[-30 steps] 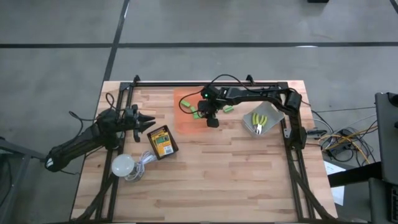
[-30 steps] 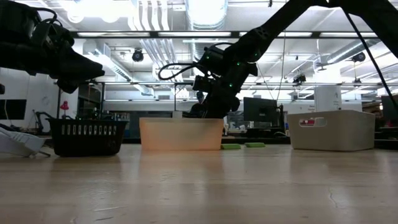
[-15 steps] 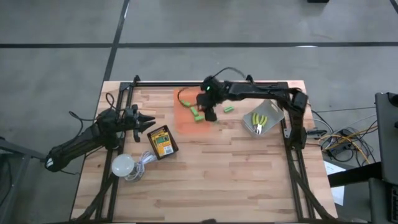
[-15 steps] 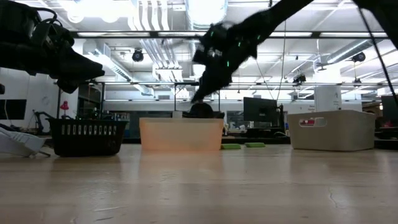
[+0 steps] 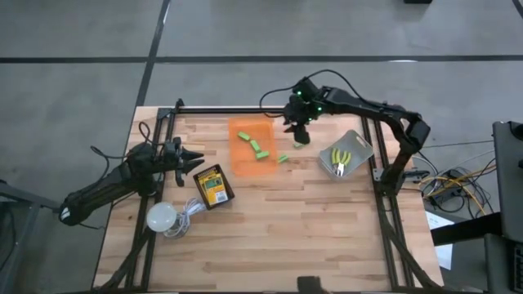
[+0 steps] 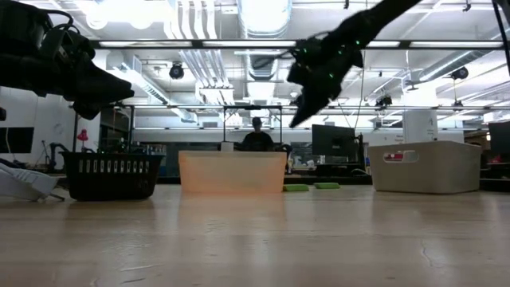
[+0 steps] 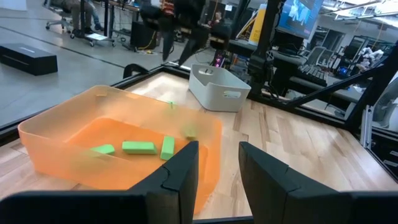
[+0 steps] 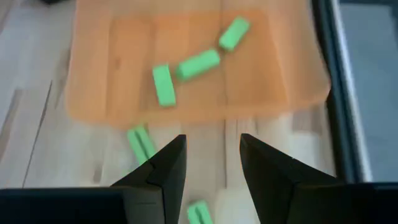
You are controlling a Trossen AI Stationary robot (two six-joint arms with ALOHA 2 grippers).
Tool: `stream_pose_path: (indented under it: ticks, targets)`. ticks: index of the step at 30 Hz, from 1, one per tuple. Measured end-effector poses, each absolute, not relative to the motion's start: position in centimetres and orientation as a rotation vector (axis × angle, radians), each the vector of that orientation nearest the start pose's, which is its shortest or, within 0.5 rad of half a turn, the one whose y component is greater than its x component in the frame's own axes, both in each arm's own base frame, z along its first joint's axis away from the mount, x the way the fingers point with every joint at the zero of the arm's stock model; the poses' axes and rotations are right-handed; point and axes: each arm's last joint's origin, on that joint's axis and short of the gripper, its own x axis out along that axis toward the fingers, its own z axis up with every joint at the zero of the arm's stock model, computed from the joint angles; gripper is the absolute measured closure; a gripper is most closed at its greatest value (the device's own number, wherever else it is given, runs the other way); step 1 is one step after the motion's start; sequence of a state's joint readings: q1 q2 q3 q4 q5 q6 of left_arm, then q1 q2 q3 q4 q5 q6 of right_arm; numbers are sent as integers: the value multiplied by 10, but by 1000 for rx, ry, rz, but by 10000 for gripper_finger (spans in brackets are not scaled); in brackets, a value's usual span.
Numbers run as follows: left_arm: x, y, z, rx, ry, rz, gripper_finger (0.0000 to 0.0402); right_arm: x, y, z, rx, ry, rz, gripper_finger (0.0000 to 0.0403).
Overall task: Pick & Place School Supplies
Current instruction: Put the green eraser into the orange bin
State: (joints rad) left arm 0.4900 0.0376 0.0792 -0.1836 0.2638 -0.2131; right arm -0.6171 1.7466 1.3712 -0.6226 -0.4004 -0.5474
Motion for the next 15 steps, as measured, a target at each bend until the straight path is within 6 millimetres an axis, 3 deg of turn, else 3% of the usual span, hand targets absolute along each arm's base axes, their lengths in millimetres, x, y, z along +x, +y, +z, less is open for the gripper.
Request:
stream_pose_path:
  ticks: [9, 15]
  targets:
    - [86, 37, 170, -264, 108, 240, 282, 265, -228, 201, 52, 802, 125, 242]
    - [86, 37, 170, -264, 108, 239, 282, 248, -226, 169, 26, 789, 112, 241]
